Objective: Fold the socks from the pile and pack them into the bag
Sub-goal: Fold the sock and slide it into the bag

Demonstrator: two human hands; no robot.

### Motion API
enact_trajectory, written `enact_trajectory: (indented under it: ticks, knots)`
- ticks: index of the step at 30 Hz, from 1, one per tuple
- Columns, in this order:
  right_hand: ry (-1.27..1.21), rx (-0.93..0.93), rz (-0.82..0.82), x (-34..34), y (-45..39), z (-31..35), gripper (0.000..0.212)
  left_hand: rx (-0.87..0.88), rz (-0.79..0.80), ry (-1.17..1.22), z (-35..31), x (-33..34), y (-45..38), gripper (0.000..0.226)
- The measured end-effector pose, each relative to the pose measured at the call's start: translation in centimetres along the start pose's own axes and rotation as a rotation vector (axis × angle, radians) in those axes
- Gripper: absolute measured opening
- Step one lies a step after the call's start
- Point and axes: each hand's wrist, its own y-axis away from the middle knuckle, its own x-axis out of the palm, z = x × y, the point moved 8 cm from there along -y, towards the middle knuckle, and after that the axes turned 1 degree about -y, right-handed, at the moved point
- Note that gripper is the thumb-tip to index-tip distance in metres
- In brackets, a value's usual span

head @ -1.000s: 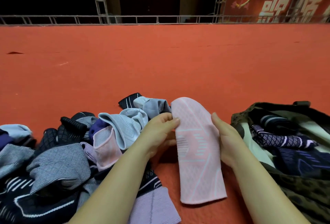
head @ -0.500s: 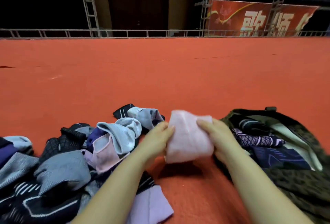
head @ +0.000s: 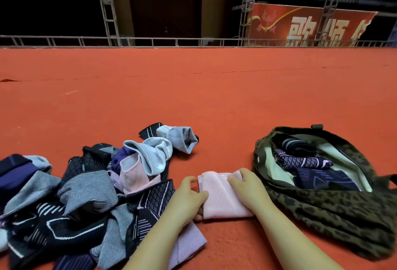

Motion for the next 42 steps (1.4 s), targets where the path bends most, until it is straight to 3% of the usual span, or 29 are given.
enact_trajectory:
  ticks: [2,4,7,10,12,14,18,23,26,28,32,34,38,42]
  knots:
    - [0.087,0.010,-0.002,0.2,-0.9,-0.3,0.027,0.086,-0.035,-0.061,0.1,-0.2,-0.4,0.043]
    - [0.180,-0.003,0.029,0.8,-1.7,-0.1,0.027,0.304,-0.090,-0.226,-0.9,-0.6,-0.3,0.043]
    - [0.237,-0.020,0.085,1.5,-2.5,0.2,0.017,0.527,0.060,-0.476,-2.5,1.1,0.4,0.044]
    - [-0.017,-0.066,0.022,0.0,-1.6,-0.2,0.038,0.400,0.172,-0.725,-0.9,2.3,0.0,0.037]
    - [-0.150,-0.266,-0.012,-1.9,0.8,0.4,0.031,0.335,0.140,-0.750,-0.5,2.2,-0.3,0.037]
    - [-0.089,-0.426,0.095,-2.5,3.3,0.4,0.026,0.325,0.108,-0.751,-0.6,2.2,-0.5,0.039]
    - [0.156,-0.519,0.300,-1.3,5.1,-1.2,0.038,0.306,0.083,-0.759,-0.3,1.9,-0.9,0.041]
    - [0.180,-0.497,0.180,-1.3,4.1,-1.6,0.019,0.309,0.105,-0.751,-0.6,2.0,-0.2,0.037]
    - [0.188,-0.564,0.138,-1.4,4.6,-0.8,0.028,0.343,0.141,-0.765,-0.7,2.3,0.1,0.049]
    - [0.054,-0.493,0.111,-2.2,4.9,-0.6,0.020,0.403,0.132,-0.762,-1.0,2.3,0.5,0.063]
    - [-0.225,-0.344,0.053,-3.6,5.4,-1.3,0.006,0.468,0.125,-0.617,-1.5,2.2,1.2,0.065]
    - [-0.287,-0.295,0.010,-3.9,5.3,-1.8,0.015,0.447,0.131,-0.563,-1.5,2.2,1.2,0.045]
    - [-0.271,-0.184,-0.050,-2.9,3.7,-2.0,0.029,0.342,0.027,-0.454,-1.3,1.3,0.4,0.025]
    - [-0.057,-0.176,-0.096,-2.3,1.9,-1.2,0.020,0.242,-0.076,-0.458,-0.6,0.7,-0.6,0.013]
